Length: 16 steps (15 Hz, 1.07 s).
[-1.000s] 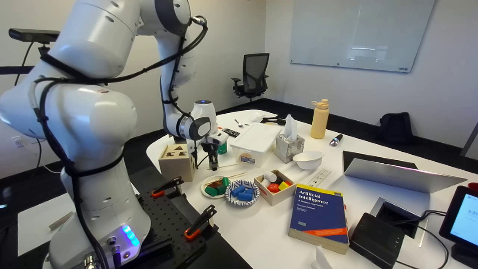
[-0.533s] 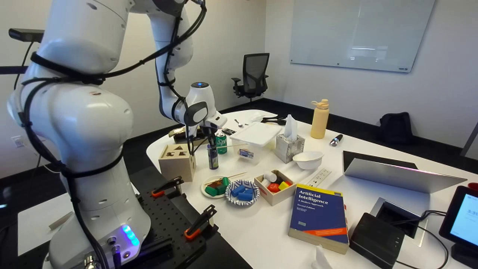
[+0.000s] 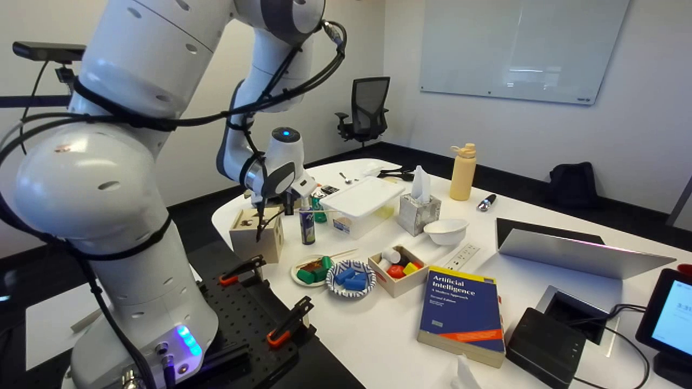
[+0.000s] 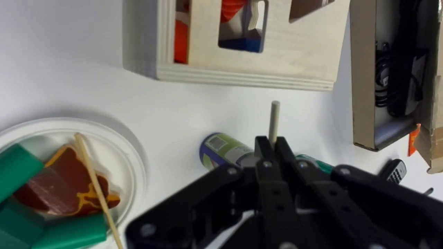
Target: Use the chopstick to stir in the bowl
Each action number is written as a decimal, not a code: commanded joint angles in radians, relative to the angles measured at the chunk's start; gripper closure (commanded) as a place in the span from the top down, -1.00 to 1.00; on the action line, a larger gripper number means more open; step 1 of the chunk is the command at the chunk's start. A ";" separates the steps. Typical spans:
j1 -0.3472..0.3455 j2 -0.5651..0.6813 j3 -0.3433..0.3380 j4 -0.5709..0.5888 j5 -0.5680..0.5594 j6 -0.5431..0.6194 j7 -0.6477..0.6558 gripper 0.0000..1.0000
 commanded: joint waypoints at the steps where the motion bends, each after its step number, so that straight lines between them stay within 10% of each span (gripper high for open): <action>1: -0.269 -0.008 0.118 -0.094 -0.076 -0.001 -0.023 -0.97; 7: -0.616 0.091 0.209 -0.194 -0.151 -0.004 -0.133 -0.97; 16: -0.725 0.296 0.042 -0.167 -0.342 -0.017 -0.204 -0.97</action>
